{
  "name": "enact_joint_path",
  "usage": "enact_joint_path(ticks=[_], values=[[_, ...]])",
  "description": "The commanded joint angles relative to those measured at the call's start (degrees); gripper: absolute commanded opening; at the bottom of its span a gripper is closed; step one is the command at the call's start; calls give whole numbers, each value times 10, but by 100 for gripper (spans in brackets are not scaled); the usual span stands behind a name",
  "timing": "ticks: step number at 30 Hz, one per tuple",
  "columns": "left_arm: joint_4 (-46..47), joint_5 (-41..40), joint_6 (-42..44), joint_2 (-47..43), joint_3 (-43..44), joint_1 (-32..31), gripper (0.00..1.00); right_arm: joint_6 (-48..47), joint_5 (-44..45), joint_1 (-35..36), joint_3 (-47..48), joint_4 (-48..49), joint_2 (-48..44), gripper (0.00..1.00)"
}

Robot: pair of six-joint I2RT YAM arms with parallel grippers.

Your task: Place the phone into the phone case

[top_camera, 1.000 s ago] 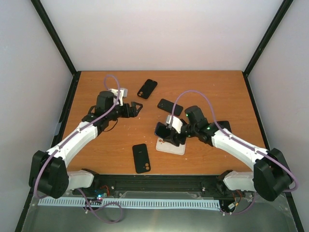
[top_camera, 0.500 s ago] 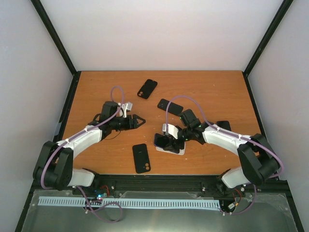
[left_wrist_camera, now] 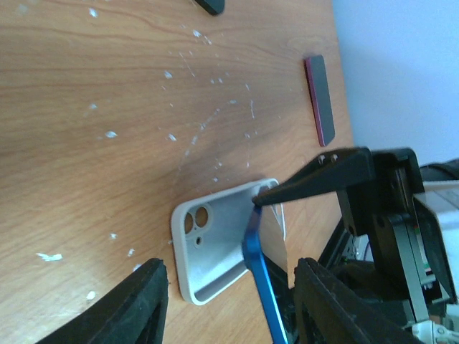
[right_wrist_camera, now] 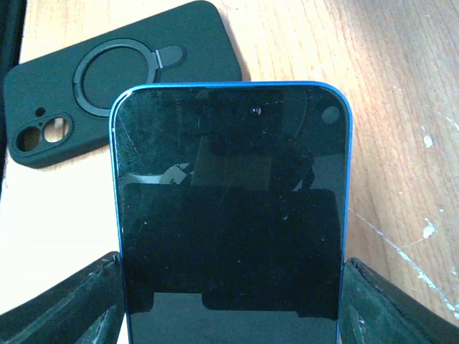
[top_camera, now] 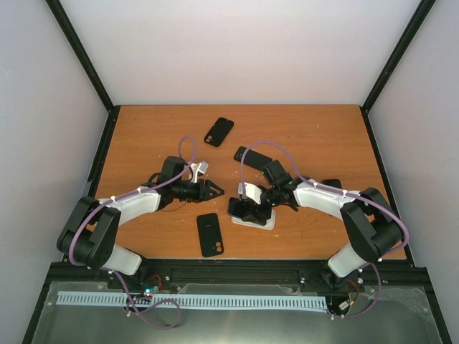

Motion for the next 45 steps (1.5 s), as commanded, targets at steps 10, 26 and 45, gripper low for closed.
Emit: enact_joint_path(ticks=[10,26,45], values=[[51,-4,-16,44,9,-43,45,4,21,0,25,2,22,52],[78,18,-32,86,7,-67,39,7,37,0,25,18,24,52],[94,4,-50,122,10,-85,4,91,96,1,30,57,25,73]])
